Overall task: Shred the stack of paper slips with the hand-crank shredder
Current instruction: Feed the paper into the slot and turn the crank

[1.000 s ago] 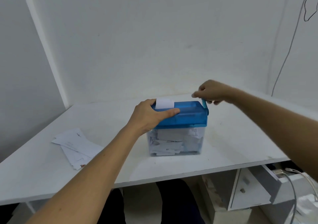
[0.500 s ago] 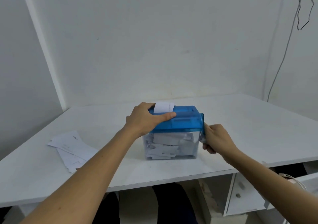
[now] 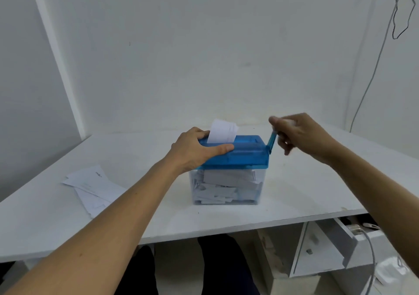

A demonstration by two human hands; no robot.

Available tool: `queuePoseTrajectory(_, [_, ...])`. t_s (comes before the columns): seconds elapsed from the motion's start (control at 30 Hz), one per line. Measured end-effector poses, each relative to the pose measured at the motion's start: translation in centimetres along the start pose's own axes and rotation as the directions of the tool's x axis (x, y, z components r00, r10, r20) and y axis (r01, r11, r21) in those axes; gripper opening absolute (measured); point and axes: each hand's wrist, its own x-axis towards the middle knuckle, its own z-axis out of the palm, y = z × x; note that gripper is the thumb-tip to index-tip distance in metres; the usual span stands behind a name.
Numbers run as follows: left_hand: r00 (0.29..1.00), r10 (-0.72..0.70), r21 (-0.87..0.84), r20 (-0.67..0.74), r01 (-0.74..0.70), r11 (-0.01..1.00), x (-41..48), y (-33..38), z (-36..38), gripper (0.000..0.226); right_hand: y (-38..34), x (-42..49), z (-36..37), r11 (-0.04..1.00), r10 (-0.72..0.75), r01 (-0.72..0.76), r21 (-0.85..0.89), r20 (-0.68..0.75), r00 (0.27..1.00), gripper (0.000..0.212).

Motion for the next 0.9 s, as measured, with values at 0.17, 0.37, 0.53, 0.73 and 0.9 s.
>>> queuePoseTrajectory(0.17, [1.000,0.029,-0.006,0.006,-0.029,1.000,0.1,-0.3,0.1,0.081,1.8,4.7,1.7,0.998,0.005,-0.017,-0.063,-0.184,0.983,0.030])
queuePoseTrajectory(0.37, [1.000,-0.012,0.021,0.010,0.012,1.000,0.3,0.0,0.1,0.091,4.5,6.5,3.8,0.935,0.242,-0.275,-0.224,-0.164,0.956,0.036])
queuePoseTrajectory(0.53, [1.000,-0.004,0.089,-0.012,0.005,0.996,0.2,-0.2,0.5,0.094,7.0,3.8,5.4,0.812,0.566,-0.538,-0.226,0.078,0.821,0.022])
queuePoseTrajectory(0.73, [0.998,-0.041,0.216,-0.055,0.052,0.975,0.2,0.1,0.5,0.076,5.9,-0.5,4.7,0.720,0.689,-0.674,-0.163,0.283,0.668,0.030])
queuePoseTrajectory(0.9, [0.997,-0.068,0.237,-0.040,0.076,0.969,0.2,0.1,0.3,0.091,3.7,-2.6,2.8,0.804,0.594,-0.562,-0.193,0.289,0.751,0.037])
